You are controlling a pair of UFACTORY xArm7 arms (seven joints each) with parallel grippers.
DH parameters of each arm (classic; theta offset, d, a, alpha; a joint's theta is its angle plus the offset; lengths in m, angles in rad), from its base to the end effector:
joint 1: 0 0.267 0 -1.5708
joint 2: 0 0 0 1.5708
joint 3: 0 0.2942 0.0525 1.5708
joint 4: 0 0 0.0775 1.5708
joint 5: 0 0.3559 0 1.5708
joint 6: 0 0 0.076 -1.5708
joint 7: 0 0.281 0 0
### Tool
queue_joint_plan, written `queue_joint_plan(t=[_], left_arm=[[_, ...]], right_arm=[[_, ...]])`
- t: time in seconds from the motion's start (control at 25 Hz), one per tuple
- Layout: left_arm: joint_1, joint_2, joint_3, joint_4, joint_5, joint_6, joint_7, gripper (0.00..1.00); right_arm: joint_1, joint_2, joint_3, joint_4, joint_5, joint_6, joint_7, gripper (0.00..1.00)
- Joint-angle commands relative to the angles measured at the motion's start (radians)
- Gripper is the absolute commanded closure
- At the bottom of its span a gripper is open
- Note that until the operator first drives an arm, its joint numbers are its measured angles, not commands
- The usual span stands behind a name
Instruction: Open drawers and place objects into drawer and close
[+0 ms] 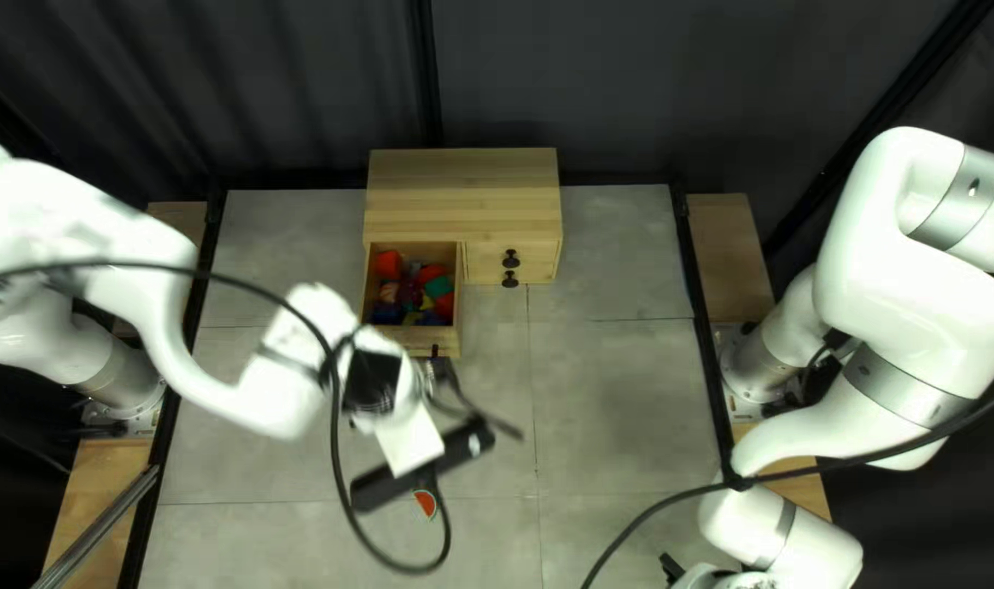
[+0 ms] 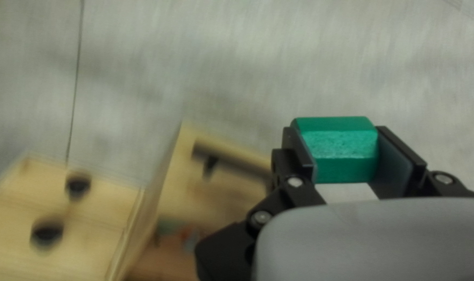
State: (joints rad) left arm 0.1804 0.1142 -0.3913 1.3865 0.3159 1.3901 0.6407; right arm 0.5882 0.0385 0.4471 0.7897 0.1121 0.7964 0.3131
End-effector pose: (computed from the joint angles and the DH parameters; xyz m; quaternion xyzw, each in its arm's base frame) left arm 0.5011 -0.0234 0.2479 -0.8857 0.4420 0.0801 0.1171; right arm 0.2015 0.3781 0.0701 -0.9476 -0.3152 0.0461 0.0240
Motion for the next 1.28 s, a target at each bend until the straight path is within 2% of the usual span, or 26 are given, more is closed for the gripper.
queue_joint_plan(t=[0.04, 0.16, 0.44, 0.48, 0.52, 0.56, 0.6, 0.96, 1.12, 1.28], left_arm=[[0.044, -0.023, 0.046, -0.032, 0.03, -0.036, -0.042, 1.0], [0.071, -0.005, 0.08, -0.088, 0.034, -0.119, -0.151, 1.0], [0.099, 0.044, 0.125, -0.099, 0.004, -0.164, -0.376, 1.0], [0.105, 0.041, 0.131, -0.115, -0.007, -0.181, -0.402, 0.7], [0.108, 0.039, 0.133, -0.126, -0.012, -0.193, -0.411, 0.54], [0.113, 0.033, 0.136, -0.145, -0.02, -0.211, -0.425, 0.03], [0.115, 0.029, 0.137, -0.157, -0.026, -0.223, -0.433, 0.0], [0.085, -0.082, 0.103, -0.253, -0.07, -0.226, -0.499, 0.0], [0.018, -0.104, 0.036, -0.262, -0.098, -0.203, -0.564, 0.0], [-0.071, -0.046, -0.05, -0.232, -0.108, -0.233, -0.594, 0.0]], right_arm=[[0.0, 0.0, 0.0, 0.0, 0.0, 0.0, 0.0, 0.0], [0.0, 0.0, 0.0, 0.0, 0.0, 0.0, 0.0, 0.0], [0.0, 0.0, 0.0, 0.0, 0.0, 0.0, 0.0, 0.0], [0.0, 0.0, 0.0, 0.0, 0.0, 0.0, 0.0, 0.0], [0.0, 0.0, 0.0, 0.0, 0.0, 0.0, 0.0, 0.0], [0.0, 0.0, 0.0, 0.0, 0.0, 0.0, 0.0, 0.0], [0.0, 0.0, 0.0, 0.0, 0.0, 0.0, 0.0, 0.0], [0.0, 0.0, 0.0, 0.0, 0.0, 0.0, 0.0, 0.0], [0.0, 0.0, 0.0, 0.0, 0.0, 0.0, 0.0, 0.0], [0.0, 0.0, 0.0, 0.0, 0.0, 0.0, 0.0, 0.0]])
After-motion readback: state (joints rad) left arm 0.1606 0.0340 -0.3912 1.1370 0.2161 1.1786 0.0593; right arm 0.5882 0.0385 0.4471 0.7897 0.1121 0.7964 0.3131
